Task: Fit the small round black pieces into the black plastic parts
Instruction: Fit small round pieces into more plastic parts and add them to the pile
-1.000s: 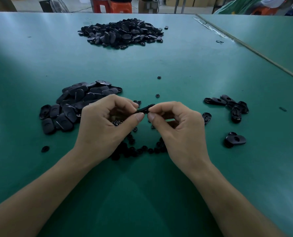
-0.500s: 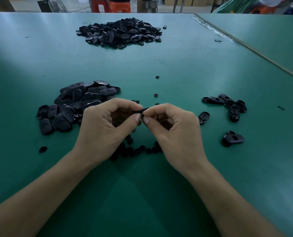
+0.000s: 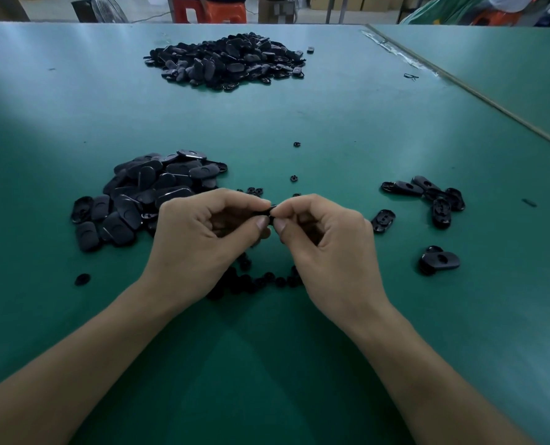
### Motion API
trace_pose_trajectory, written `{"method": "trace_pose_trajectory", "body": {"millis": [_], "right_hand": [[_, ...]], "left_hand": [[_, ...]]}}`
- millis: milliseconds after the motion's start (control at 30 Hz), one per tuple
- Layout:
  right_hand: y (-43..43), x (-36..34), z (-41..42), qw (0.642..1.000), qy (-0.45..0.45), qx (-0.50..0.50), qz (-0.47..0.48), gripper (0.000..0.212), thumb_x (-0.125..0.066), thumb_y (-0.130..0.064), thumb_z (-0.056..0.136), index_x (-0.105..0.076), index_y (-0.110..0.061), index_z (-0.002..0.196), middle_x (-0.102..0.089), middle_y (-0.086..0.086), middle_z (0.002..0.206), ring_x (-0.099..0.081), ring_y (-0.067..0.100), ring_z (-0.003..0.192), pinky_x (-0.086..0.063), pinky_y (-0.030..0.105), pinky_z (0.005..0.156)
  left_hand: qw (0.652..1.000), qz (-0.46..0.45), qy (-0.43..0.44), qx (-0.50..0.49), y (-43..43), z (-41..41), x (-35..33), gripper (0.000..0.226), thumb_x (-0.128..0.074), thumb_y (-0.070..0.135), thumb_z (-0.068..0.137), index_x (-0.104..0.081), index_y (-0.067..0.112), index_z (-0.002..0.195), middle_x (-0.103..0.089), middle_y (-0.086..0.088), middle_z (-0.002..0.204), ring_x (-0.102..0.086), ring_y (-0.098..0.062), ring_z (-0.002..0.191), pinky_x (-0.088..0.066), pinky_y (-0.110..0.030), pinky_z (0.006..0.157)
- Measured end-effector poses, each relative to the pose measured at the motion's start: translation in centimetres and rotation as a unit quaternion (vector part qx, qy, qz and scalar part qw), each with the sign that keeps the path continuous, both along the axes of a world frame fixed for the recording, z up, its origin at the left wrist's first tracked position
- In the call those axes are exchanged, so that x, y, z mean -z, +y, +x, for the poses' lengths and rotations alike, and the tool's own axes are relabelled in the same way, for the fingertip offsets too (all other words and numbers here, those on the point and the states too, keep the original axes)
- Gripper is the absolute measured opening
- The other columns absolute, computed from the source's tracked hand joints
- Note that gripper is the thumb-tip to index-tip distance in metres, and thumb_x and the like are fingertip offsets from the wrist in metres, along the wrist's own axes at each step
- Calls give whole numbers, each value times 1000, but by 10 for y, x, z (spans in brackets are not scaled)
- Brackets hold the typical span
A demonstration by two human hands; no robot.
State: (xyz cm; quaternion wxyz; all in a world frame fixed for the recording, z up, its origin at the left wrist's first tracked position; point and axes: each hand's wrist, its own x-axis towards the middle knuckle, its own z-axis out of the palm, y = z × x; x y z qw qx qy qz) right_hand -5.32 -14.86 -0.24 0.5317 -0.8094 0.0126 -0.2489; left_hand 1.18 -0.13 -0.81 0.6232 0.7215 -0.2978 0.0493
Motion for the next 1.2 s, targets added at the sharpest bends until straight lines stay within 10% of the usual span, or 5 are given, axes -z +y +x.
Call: {"method": "trace_pose_trajectory", "body": {"millis": [833, 1200], "right_hand": [[5, 3, -3, 993, -45, 30, -101, 18, -70, 1, 86, -72, -17, 89, -71, -5, 73, -64, 8, 63, -50, 15, 59], [-4, -2, -1, 995, -1, 22, -99, 23, -73, -12, 88, -74, -21, 109, -70, -12, 98, -61, -2, 89, -42, 4, 76]], "left_hand": [[990, 78, -103, -65, -1, 0, -1, 17, -75, 18, 83, -66, 28, 95, -72, 12, 84, -69, -11, 72, -57, -31, 71], [999, 38, -13, -21, -2, 1, 0, 18, -69, 13, 83, -64, 29, 90, -71, 2, 86, -67, -20, 73, -55, -27, 67]]}}
